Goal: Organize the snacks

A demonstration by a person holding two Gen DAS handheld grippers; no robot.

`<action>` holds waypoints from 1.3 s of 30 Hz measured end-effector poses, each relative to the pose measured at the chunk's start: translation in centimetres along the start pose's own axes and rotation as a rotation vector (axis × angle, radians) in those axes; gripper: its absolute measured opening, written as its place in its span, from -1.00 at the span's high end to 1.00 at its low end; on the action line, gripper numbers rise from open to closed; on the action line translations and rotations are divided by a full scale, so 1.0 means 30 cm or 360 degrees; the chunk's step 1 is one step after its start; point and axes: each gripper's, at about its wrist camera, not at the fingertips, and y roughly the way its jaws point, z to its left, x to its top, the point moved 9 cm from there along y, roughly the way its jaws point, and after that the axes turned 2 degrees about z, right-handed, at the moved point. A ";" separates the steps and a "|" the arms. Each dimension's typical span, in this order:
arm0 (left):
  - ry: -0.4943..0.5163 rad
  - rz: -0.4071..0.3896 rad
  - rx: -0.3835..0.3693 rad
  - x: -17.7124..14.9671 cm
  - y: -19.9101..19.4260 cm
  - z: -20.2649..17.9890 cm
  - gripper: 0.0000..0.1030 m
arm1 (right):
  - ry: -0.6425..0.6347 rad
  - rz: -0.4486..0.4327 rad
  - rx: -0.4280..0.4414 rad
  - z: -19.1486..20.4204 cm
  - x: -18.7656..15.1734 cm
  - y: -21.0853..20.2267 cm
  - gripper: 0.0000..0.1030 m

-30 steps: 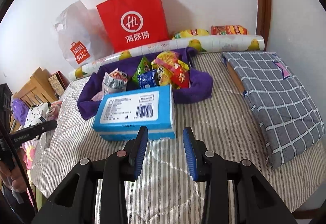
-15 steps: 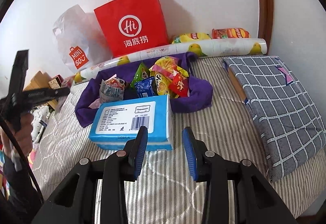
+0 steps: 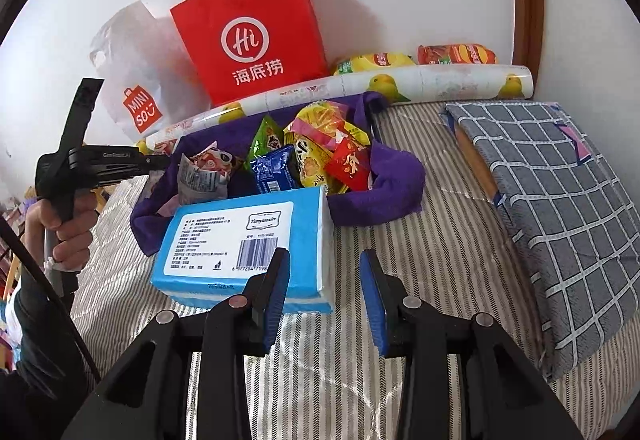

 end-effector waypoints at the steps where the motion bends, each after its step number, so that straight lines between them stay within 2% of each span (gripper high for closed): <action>1: 0.0001 0.0007 0.0003 0.000 0.008 0.001 0.67 | 0.0001 0.0001 0.0001 0.000 0.002 0.004 0.30; 5: -0.0006 0.0062 0.0049 -0.004 0.060 0.011 0.66 | 0.0001 0.0007 0.0007 0.003 0.003 0.014 0.30; 12: -0.0013 0.0128 0.0012 -0.033 0.097 -0.003 0.64 | -0.0005 0.0003 0.0011 0.005 0.002 0.016 0.22; 15: -0.0017 0.0154 0.0011 -0.038 0.099 -0.007 0.56 | -0.0009 0.0003 0.0006 0.006 0.006 0.020 0.22; 16: -0.0012 0.0159 0.0011 -0.038 0.094 -0.010 0.46 | -0.0011 -0.0003 0.0006 0.008 0.008 0.018 0.22; 17: -0.0007 0.0160 0.0012 -0.038 0.088 -0.013 0.27 | -0.0011 -0.0008 0.0008 0.011 0.009 0.015 0.22; 19: 0.0004 0.0130 0.0023 -0.037 0.064 -0.018 0.05 | -0.0008 -0.0010 0.0019 0.017 0.009 0.008 0.22; 25: 0.0037 0.0063 0.0045 -0.051 -0.024 -0.029 -0.05 | -0.0052 -0.0020 -0.0041 0.037 0.001 -0.022 0.17; 27: 0.0053 0.0038 0.0057 -0.065 -0.063 -0.035 -0.05 | -0.0061 -0.0018 -0.0061 0.045 0.003 -0.036 -0.07; 29: 0.0056 0.0009 0.0063 -0.083 -0.108 -0.040 -0.05 | -0.0060 -0.0046 -0.0078 0.053 0.017 -0.060 -0.08; 32: 0.0070 -0.0022 0.0062 -0.119 -0.178 -0.059 -0.06 | -0.0045 -0.0070 -0.0111 0.066 0.039 -0.099 -0.30; 33: 0.0070 -0.0039 0.0058 -0.133 -0.205 -0.069 -0.09 | -0.0040 -0.0072 -0.0125 0.069 0.044 -0.109 -0.31; 35: 0.0057 -0.0080 0.0047 -0.158 -0.254 -0.085 -0.31 | -0.0030 -0.0077 -0.0157 0.074 0.052 -0.136 -0.31; 39: 0.0083 -0.0142 0.0038 -0.224 -0.351 -0.128 -0.39 | 0.0026 -0.0074 -0.0190 0.081 0.051 -0.195 -0.32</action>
